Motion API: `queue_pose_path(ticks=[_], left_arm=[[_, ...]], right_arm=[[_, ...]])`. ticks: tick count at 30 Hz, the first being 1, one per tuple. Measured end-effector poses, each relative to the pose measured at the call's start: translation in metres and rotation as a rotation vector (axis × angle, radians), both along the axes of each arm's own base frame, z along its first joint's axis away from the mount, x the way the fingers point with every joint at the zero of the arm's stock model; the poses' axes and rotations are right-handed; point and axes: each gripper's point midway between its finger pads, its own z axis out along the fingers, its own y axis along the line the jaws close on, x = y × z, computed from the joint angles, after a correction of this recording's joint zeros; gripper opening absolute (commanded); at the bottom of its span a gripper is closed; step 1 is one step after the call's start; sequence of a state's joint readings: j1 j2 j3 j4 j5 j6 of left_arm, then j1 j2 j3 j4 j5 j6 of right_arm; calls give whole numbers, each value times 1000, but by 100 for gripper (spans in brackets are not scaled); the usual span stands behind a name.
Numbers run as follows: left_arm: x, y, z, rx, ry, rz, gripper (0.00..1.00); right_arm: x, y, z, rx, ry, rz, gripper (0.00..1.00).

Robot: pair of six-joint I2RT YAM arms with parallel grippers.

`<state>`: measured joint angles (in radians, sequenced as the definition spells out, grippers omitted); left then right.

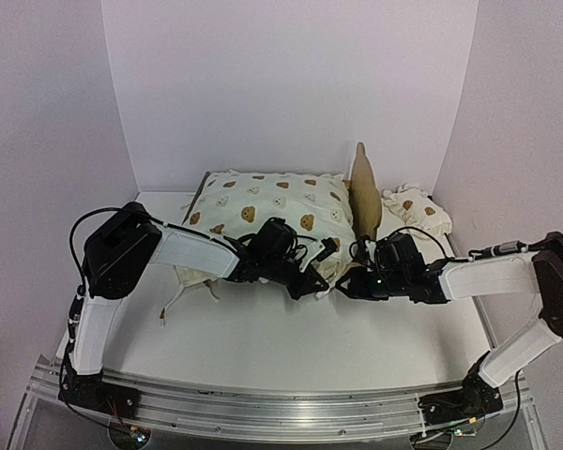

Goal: Set up the pet bed

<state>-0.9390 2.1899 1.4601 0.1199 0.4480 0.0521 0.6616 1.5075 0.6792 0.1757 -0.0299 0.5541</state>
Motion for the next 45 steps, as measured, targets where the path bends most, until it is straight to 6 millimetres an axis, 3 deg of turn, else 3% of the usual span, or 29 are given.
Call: queue_pose_path(ticks=[6, 14, 21, 26, 36, 41, 45], left_arm=[[2, 1, -1, 7, -6, 11, 0], [8, 2, -1, 9, -24, 26, 0], [16, 6, -1, 15, -38, 50, 0], [27, 7, 4, 3, -62, 66, 0], [31, 3, 13, -16, -150, 21, 0], [28, -1, 15, -6, -237, -47, 0], [20, 1, 8, 32, -288, -117, 0]], right_arm=[[19, 7, -13, 8, -54, -60, 33], [39, 11, -14, 29, -104, -120, 1], [31, 4, -13, -12, -96, -103, 0], [13, -2, 17, -23, -116, -4, 0], [-19, 17, 41, 19, -15, 270, 0], [-21, 26, 49, 54, 4, 320, 0], [-16, 29, 47, 64, 28, 307, 9]])
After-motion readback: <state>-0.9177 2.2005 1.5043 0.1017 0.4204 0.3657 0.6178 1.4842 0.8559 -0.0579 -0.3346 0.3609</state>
